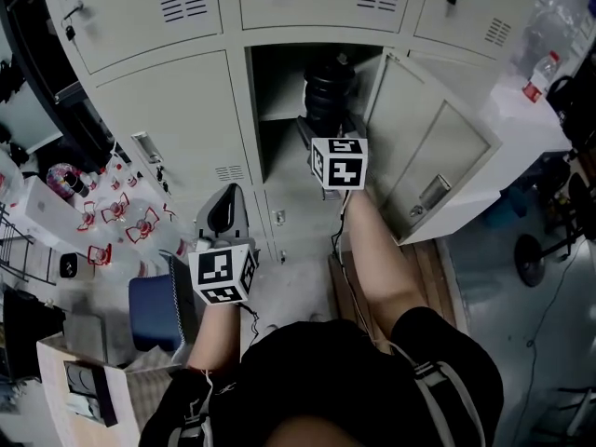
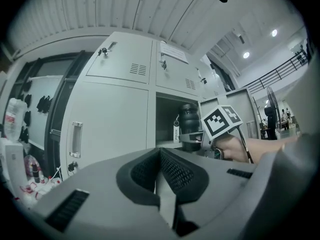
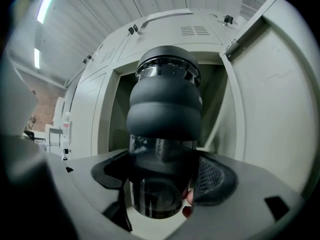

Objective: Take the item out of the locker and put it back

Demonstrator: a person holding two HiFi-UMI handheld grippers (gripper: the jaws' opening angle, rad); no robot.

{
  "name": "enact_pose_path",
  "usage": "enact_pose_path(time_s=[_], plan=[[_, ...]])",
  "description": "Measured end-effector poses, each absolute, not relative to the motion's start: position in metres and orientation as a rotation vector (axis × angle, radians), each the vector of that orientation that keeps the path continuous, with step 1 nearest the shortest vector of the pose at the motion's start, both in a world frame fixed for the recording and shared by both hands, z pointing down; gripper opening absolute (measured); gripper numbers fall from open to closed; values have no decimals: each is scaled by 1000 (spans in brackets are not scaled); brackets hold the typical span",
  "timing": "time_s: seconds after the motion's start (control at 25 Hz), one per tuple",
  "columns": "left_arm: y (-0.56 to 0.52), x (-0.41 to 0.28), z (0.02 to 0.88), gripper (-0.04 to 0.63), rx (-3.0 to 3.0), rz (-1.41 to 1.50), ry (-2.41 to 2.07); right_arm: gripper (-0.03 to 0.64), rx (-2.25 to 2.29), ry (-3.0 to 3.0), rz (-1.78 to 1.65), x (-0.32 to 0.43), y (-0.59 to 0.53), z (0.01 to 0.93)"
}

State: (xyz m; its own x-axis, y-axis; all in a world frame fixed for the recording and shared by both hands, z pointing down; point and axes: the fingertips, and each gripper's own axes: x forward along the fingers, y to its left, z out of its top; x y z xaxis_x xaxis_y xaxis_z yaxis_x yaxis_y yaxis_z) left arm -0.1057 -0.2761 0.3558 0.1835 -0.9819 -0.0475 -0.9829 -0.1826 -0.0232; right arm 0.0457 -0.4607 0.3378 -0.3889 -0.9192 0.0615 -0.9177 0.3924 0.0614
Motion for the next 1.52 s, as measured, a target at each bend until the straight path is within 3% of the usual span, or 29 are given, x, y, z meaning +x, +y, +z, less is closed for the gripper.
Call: enact_pose_path(time_s=[0.92, 1.52], plan=[[-292, -82, 364, 12, -2499, 47, 1828, 391, 1733, -2563, -121, 77, -348, 379], [-306, -72, 368, 14, -2535, 35, 1784, 391, 1756, -2561, -86, 82, -330, 398]])
